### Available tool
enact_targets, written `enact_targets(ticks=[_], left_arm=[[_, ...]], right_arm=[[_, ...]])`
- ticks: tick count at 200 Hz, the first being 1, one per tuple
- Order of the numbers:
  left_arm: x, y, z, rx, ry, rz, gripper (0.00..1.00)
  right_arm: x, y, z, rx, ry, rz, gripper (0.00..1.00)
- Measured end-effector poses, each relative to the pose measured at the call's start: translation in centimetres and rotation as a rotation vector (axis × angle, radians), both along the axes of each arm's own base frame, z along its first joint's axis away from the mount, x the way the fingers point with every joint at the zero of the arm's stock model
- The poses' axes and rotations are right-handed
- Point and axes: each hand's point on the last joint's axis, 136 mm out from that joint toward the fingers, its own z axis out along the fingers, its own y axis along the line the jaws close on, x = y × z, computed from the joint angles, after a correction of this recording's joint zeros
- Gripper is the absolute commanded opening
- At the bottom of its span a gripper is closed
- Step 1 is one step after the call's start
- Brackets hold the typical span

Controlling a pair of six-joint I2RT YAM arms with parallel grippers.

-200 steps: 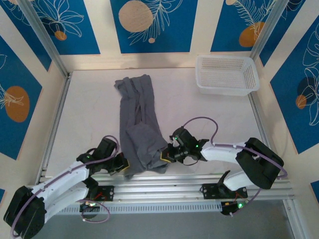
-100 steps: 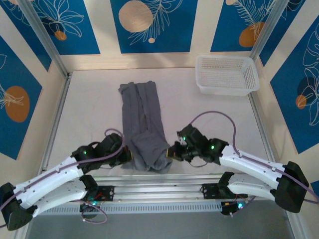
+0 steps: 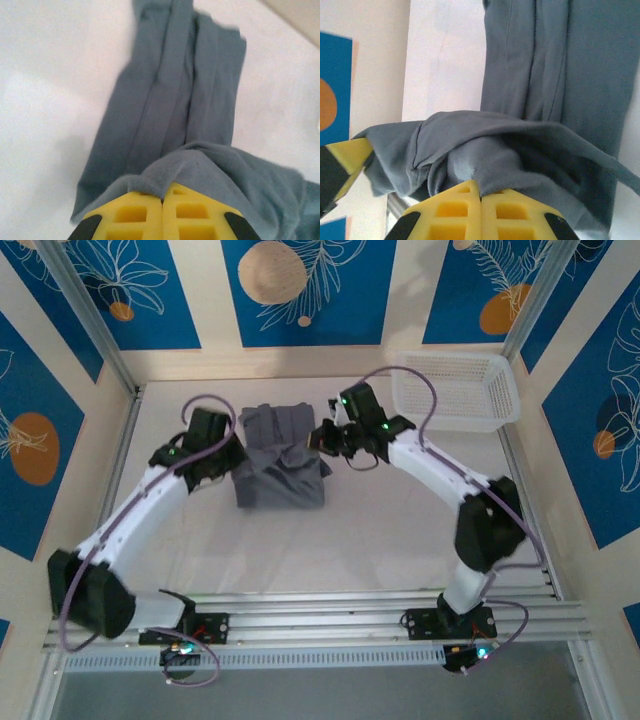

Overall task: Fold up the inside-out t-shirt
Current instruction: Fold the T-shirt at the top-center of the table, then move the T-shirt to the center of the table.

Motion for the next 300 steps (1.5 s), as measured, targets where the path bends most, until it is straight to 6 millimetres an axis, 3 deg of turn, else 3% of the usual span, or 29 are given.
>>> enact_targets(ticks=[13,24,47,58,68,86,115,138,158,175,187,208,213,247,260,279,283,288,300], left_arm=[[3.8,1.0,-0.2,0.011,-0.012,0.038,0.35],[7.0,1.6,-1.1,0.03,-0.018,0.06,0.58],[12.5,1.8,-3.5,0.036,-0.009,0.047,0.66],[14.1,1.6,-4.9,0.035,-0.006,0.017,0.67],[14.0,1.8,-5.9,0.038,0.012,0.003,0.69],[12.2,2.4,-6.8,0.04,0.024,-0.015,0.73],[5.7,3.9,-6.5,0.047,0.016,-0.03,0.74],[1.3,4.4,-7.7,0.045,0.028,-0.046,0.73],[-0.7,4.1,-11.3,0.031,0.105,-0.078,0.73],[-1.4,3.7,-14.2,0.024,0.185,-0.103,0.69],[-1.3,3.5,-15.4,0.022,0.21,-0.114,0.53],[-1.2,3.0,-16.5,0.0,0.23,-0.129,0.0],[-1.2,2.8,-16.6,-0.01,0.232,-0.136,0.0],[-2.1,1.4,-15.8,-0.086,0.2,-0.169,0.0],[-4.5,0.8,-15.5,-0.114,0.196,-0.185,0.0],[-9.8,-1.1,-14.4,-0.145,0.175,-0.247,0.0],[-10.9,-1.6,-14.2,-0.151,0.171,-0.265,0.07],[-12.3,-2.3,-13.7,-0.16,0.156,-0.293,0.24],[-15.4,-3.8,-12.3,-0.195,0.112,-0.356,0.57]], right_arm=[[3.6,0.6,-0.6,-0.012,-0.026,-0.004,0.45],[6.8,0.9,-1.3,-0.025,-0.042,-0.009,0.56],[12.4,0.5,-2.2,-0.06,-0.073,-0.023,0.65],[12.9,-0.4,-3.0,-0.09,-0.068,-0.025,0.66],[12.6,-1.5,-3.7,-0.121,-0.047,-0.022,0.66],[10.2,-3.0,-4.9,-0.157,-0.014,0.0,0.67],[1.8,-4.3,-7.6,-0.171,0.081,0.059,0.67],[-3.8,-3.5,-10.5,-0.175,0.139,0.107,0.67],[-6.2,-2.0,-13.1,-0.169,0.19,0.143,0.64],[-6.1,-0.8,-14.5,-0.154,0.213,0.144,0.55],[-5.4,0.0,-15.3,-0.139,0.229,0.135,0.37],[-4.5,1.2,-16.0,-0.113,0.236,0.125,0.05],[-4.5,1.4,-16.0,-0.109,0.241,0.12,0.0],[-5.5,0.7,-14.6,-0.087,0.217,0.102,0.0],[-7.1,-0.4,-13.8,-0.082,0.212,0.101,0.0],[-10.7,-2.5,-13.1,-0.082,0.209,0.108,0.0],[-11.6,-2.9,-13.2,-0.085,0.215,0.111,0.0],[-12.8,-3.4,-13.3,-0.087,0.218,0.118,0.0],[-15.8,-4.7,-13.8,-0.097,0.242,0.137,0.13]])
